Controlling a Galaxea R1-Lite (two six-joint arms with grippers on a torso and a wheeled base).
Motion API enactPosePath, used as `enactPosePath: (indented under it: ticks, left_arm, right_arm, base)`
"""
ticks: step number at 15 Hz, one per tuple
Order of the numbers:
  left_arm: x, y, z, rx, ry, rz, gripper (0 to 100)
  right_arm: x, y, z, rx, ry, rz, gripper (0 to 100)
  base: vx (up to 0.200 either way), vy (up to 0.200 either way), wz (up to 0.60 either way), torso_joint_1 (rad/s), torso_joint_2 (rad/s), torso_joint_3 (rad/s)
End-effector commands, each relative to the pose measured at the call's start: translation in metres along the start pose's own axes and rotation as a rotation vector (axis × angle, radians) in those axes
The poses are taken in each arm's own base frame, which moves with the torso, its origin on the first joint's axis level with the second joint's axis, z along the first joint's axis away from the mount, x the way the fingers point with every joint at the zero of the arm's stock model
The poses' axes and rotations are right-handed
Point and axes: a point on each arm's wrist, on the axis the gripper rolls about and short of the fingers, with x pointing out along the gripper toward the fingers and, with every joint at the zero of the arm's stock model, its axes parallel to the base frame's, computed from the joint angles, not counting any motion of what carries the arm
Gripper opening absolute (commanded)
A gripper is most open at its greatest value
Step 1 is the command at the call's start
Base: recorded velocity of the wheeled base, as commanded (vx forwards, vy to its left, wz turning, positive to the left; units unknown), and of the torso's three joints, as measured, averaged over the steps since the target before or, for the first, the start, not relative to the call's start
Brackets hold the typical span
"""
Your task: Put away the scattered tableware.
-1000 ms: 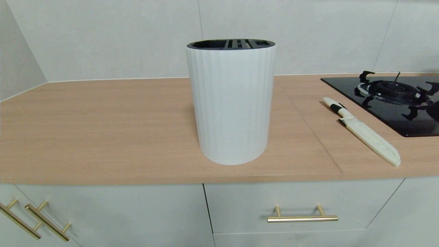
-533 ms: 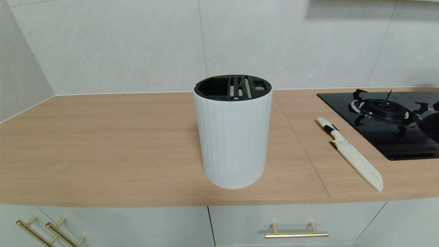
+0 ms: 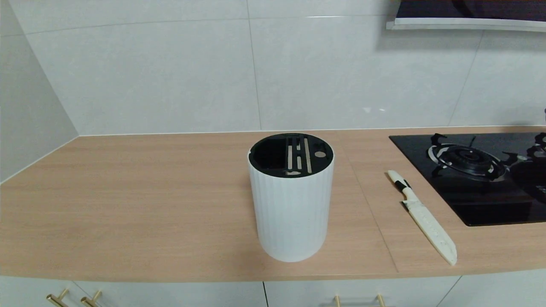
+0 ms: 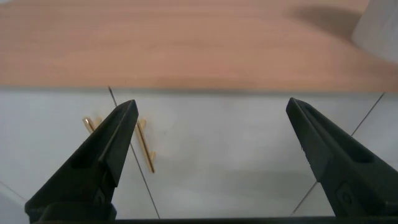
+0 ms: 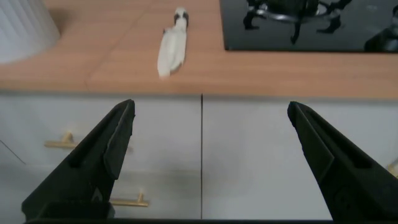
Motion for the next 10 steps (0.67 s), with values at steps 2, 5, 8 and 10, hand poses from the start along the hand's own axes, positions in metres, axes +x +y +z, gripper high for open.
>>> enactPosePath:
  ticks: [2,5,8,10]
  left_arm:
    - [0.0,0.0,0.0001,-0.001,-0.001,0.001,100]
    - [0.0,0.0,-0.0001,-0.001,0.001,0.001,100]
    - [0.0,0.0,0.0001,-0.001,-0.001,0.002,100]
    - [0.0,0.0,-0.0001,-0.001,0.001,0.001,100]
  right_arm:
    - [0.0001,0.0,0.0001,-0.001,0.001,0.001,100]
    - [0.0001,0.0,0.0001,-0.001,0.001,0.001,100]
    - [0.0001,0.0,0.0001,0.001,0.001,0.001,100]
    - [0.0001,0.0,0.0001,-0.001,0.001,0.001,100]
  base:
    - [0.0,0.0,0.0,0.232,-0.53,-0.283]
    - [0.0,0.0,0.0,0.248,-0.55,-0.302]
    - [0.0,0.0,0.0,0.268,-0.58,-0.315]
    - [0.0,0.0,0.0,0.278,-0.6,-0.31]
